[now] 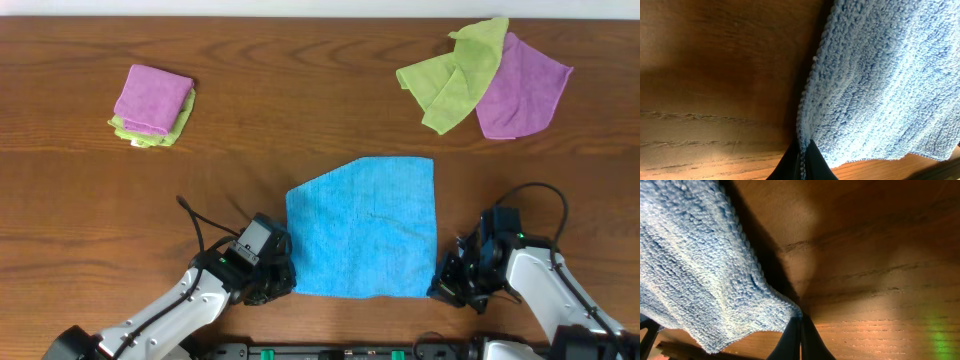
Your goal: Fold the cloth
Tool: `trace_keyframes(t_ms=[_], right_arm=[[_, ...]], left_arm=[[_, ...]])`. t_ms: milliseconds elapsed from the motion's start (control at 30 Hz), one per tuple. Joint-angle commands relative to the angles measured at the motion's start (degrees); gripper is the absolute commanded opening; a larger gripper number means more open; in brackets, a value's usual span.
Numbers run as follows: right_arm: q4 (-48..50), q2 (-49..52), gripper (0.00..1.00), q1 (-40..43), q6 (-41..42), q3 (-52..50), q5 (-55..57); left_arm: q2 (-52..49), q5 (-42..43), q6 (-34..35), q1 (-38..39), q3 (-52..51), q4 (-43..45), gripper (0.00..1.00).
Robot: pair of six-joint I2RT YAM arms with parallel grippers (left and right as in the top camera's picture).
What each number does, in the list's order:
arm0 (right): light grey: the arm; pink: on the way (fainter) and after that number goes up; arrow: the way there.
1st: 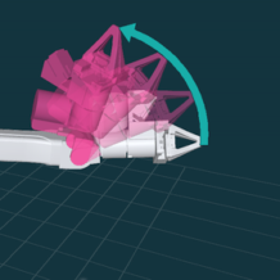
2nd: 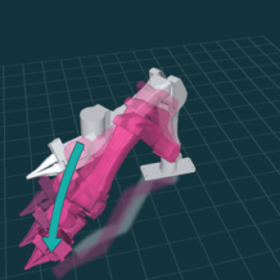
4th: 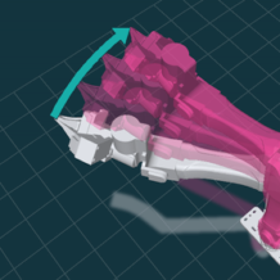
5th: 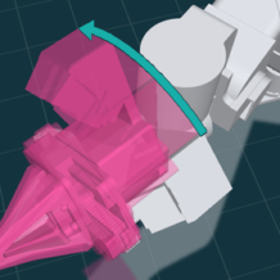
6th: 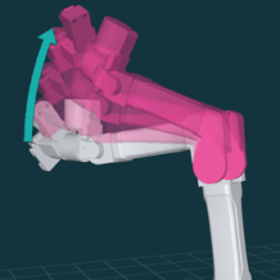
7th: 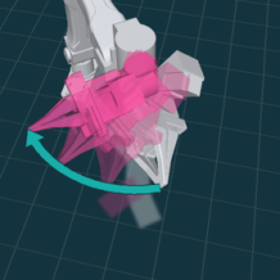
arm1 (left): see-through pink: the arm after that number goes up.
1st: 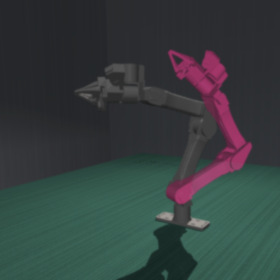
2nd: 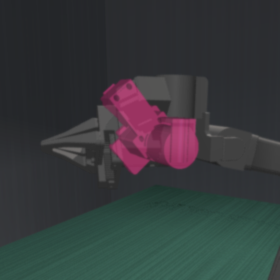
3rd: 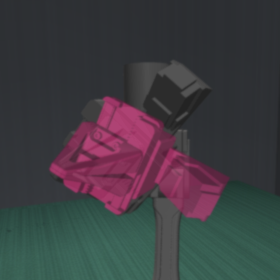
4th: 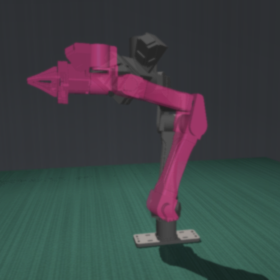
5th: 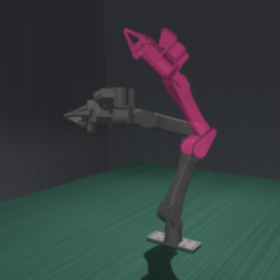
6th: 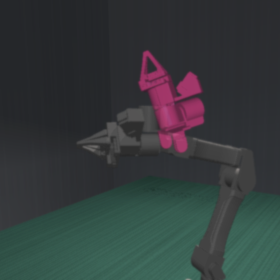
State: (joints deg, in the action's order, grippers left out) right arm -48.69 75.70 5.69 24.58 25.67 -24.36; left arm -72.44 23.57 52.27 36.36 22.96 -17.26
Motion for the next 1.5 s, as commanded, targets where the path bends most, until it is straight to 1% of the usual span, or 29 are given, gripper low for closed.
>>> trace_keyframes(t_ms=[0, 67, 233, 367, 467, 700, 767, 867, 1000, 1133, 1300, 1367, 1467], right_arm=[[0.33, 0.70, 0.01, 0.24, -0.50, -0.28, 1.33], [-0.46, 0.46, 0.02, 0.24, -1.73, 1.07, 0.70], [-3.82, -1.51, 0.02, 0.24, -3.69, 7.50, 0.57], [-5.53, -2.71, 0.02, 0.24, -3.85, 13.31, 0.55], [-6.21, -2.71, 0.01, 0.24, -3.85, 17.14, 0.52], [-6.03, -2.71, 0.02, 0.22, -3.80, 24.52, 0.52], [-5.55, -2.69, 0.02, 0.22, -3.37, 26.56, 0.52], [-4.46, -2.69, 0.02, 0.22, -2.36, 30.32, 0.09], [-3.23, -2.67, 0.02, -0.22, -0.57, 34.47, -1.22], [-1.29, -2.62, 0.02, -3.26, 1.73, 37.24, -1.88], [4.98, -1.86, 0.01, -8.79, 6.97, 39.43, -1.79], [5.53, -0.81, 0.02, -10.14, 8.17, 40.65, -1.79], [5.33, 0.24, 0.02, -11.41, 8.17, 41.29, -1.79]], left_arm=[[-1.25, -2.54, -0.87, -0.44, -0.70, 0.09, 0.06], [-0.85, -2.56, -1.05, -0.46, -0.37, 0.26, 0.06], [2.49, -3.34, -5.05, -0.46, 3.48, -0.44, 0.06], [6.73, -9.22, -8.61, -0.83, 10.69, -6.56, 0.06], [8.35, -10.40, -13.20, -3.10, 16.44, -9.57, 0.06], [8.44, -10.45, -15.08, -9.94, 21.92, -10.84, 0.06], [8.44, -9.97, -15.43, -12.39, 22.82, -10.64, 0.05], [8.44, -7.19, -18.78, -16.02, 24.96, -9.86, 0.06], [8.44, -6.56, -22.12, -20.02, 28.92, -9.97, 0.06], [8.44, -4.04, -24.28, -22.77, 32.06, -10.03, 0.06], [8.39, -4.04, -28.37, -25.92, 35.26, -11.41, 0.06], [8.39, -3.37, -29.27, -27.30, 36.33, -13.00, 0.05], [8.37, 0.00, -30.08, -28.11, 36.57, -15.41, 0.05]])
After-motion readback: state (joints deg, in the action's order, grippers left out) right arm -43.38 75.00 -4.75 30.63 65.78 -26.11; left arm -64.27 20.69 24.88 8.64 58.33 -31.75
